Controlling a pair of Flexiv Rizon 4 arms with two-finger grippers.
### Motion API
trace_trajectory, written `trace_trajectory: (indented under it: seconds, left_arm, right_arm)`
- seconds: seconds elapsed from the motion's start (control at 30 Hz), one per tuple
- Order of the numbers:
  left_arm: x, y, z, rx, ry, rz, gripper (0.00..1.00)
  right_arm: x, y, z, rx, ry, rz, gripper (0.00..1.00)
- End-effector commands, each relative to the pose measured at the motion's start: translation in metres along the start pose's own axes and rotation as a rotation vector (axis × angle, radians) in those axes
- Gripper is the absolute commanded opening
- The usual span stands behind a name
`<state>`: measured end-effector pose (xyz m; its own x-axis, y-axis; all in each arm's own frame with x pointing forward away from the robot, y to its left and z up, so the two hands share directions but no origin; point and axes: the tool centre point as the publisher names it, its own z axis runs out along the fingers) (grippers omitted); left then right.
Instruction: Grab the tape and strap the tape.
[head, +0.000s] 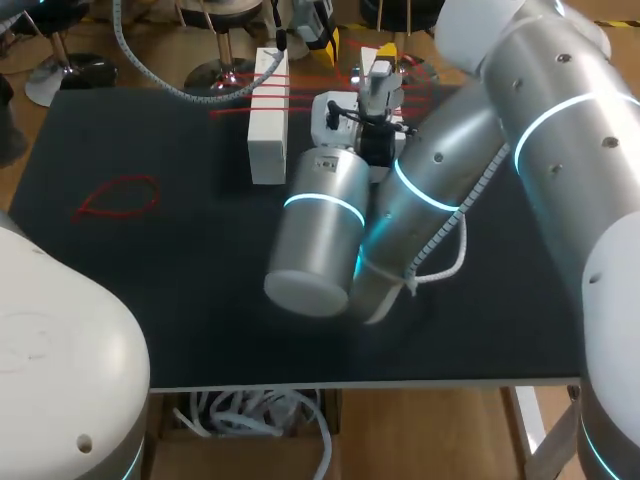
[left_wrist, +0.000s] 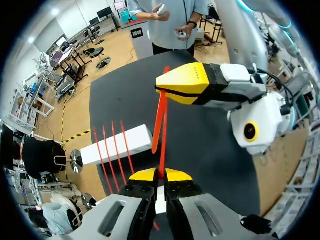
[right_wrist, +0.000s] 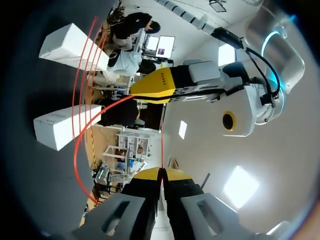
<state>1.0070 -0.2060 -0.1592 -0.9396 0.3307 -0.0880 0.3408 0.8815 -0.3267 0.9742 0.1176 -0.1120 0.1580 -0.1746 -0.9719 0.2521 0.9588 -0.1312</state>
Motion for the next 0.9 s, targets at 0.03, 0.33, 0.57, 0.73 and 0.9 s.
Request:
trace_trajectory:
  seconds: [0.03, 0.33, 0.57, 0.73, 0.9]
  left_arm:
    - [0.0, -0.001, -0.001, -0.004, 0.003, -0.001, 0.0]
    - [0.0, -0.001, -0.001, -0.004, 0.003, -0.001, 0.0]
    - [0.0, -0.001, -0.001, -0.004, 0.003, -0.001, 0.0]
    - [0.0, -0.001, -0.001, -0.004, 0.003, -0.001, 0.0]
    - [0.0, -0.001, -0.001, -0.004, 0.003, -0.001, 0.0]
  right_arm:
    - [0.0, -0.003, -0.002, -0.008, -0.011, -0.036, 0.0]
    - [-0.001, 0.002, -0.008, -0.035, -0.01, -0.161, 0.0]
    - [-0.005, 0.008, -0.009, -0.056, 0.022, -0.253, 0.0]
    - [-0.008, 0.011, -0.008, -0.053, 0.042, -0.261, 0.0]
    - [-0.008, 0.014, -0.006, -0.037, 0.039, -0.247, 0.0]
